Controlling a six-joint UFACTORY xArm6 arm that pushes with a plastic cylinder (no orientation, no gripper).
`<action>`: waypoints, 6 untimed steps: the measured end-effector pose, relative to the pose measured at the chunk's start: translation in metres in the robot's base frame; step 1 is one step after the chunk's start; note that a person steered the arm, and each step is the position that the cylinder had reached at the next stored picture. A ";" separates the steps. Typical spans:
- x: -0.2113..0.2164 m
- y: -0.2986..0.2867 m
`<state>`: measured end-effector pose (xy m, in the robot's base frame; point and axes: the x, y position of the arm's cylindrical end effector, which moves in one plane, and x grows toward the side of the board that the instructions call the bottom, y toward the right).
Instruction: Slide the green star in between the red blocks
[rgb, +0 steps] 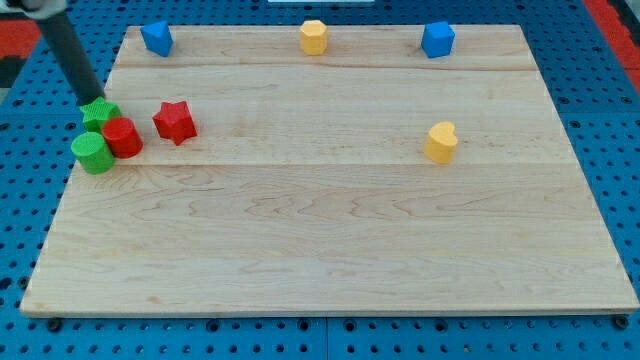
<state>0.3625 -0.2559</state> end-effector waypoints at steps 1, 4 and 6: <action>0.050 0.040; 0.002 -0.048; 0.082 -0.048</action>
